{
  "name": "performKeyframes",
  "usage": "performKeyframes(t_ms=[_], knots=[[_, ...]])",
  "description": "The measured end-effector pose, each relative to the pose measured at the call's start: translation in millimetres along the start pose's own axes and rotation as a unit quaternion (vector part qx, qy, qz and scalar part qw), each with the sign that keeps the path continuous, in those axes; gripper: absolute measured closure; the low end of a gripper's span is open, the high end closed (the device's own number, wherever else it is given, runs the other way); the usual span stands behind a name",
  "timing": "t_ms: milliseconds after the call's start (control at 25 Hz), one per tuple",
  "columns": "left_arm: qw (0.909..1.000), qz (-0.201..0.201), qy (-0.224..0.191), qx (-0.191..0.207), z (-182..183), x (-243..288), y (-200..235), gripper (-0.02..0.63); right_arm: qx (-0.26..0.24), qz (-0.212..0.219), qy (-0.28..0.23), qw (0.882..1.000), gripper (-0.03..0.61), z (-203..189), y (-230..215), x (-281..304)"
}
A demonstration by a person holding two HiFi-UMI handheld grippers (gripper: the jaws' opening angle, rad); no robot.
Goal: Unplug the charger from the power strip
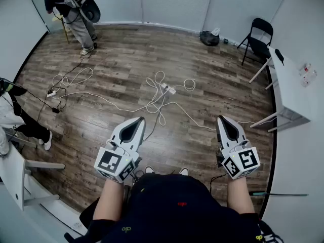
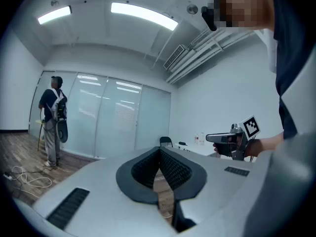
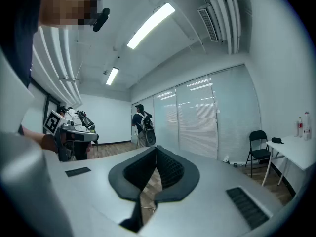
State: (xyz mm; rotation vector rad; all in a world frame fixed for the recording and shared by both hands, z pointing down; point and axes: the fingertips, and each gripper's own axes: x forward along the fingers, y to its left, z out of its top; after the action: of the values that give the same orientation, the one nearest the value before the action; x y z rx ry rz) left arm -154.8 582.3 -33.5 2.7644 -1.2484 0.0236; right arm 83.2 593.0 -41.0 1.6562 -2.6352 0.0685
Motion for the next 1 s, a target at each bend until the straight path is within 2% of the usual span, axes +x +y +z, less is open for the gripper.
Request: performKeyframes(t_ms=[680,840,1000], knots=[[0.9999,-0.009,0.01,-0.003,-9,4,8,0.594,0.023,-0.002,0.004,1.0,0.555,-10,5,10],[0.9998,-0.006,0.015,-0.008,-15,-8,27,0.594,0.029,0.001,0.013,0.999,0.555,-17,22,25],[0.9997,-0.004,0.02,-0.014,-25,-27,63,0.594,0.028,0.002,0.023,0.999,0.555,-22,52,53]])
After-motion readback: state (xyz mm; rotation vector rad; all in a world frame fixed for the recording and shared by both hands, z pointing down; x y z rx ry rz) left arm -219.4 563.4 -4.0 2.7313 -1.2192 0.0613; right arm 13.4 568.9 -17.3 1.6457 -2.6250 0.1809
